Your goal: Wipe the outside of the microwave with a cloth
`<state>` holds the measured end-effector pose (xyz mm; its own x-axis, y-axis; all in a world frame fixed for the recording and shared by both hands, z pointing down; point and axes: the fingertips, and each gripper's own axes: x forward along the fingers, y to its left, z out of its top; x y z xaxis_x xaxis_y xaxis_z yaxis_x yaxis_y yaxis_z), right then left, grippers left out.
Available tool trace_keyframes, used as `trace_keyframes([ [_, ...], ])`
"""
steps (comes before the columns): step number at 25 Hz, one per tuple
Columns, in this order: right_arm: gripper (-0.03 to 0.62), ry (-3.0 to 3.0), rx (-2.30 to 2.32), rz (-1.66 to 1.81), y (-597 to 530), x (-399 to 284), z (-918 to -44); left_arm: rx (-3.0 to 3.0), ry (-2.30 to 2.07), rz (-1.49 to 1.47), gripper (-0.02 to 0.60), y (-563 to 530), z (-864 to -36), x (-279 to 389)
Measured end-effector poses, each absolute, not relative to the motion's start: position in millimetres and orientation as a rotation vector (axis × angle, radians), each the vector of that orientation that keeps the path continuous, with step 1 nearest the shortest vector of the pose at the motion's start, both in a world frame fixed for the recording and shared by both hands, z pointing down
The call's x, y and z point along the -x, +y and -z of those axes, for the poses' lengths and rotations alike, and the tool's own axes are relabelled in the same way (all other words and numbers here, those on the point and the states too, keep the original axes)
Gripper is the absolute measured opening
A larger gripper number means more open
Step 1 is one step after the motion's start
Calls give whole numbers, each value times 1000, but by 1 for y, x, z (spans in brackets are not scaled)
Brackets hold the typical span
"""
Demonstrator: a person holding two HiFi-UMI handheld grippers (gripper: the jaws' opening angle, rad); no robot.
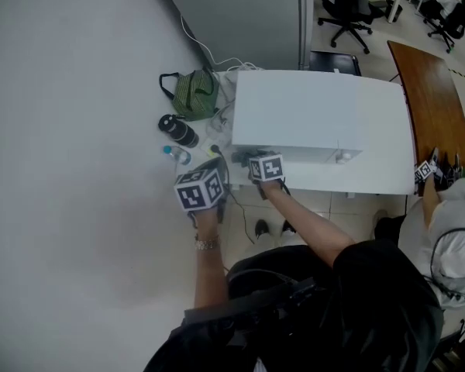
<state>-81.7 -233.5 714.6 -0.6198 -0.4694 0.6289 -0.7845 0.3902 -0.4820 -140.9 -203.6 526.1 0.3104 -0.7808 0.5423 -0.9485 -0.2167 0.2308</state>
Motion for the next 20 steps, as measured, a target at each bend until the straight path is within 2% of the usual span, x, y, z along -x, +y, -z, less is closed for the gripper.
trace_keyframes([
  [3,61,-2221,-1118,-1134,-241,82,-722,-2058,-1558,-417,8,-204,-521,159],
  [7,60,-2208,-1163,-1165,-239,47,-721,-2070,-1562,-406,8,-217,-519,169],
  [15,61,-2009,-1465,-1114,-221,-121,-732,-2200,-1413,-387,8,-253,-512,119],
  [20,61,-1856,-1625,-969,-211,-208,-731,-2255,-1341,-411,8,-261,-515,92],
])
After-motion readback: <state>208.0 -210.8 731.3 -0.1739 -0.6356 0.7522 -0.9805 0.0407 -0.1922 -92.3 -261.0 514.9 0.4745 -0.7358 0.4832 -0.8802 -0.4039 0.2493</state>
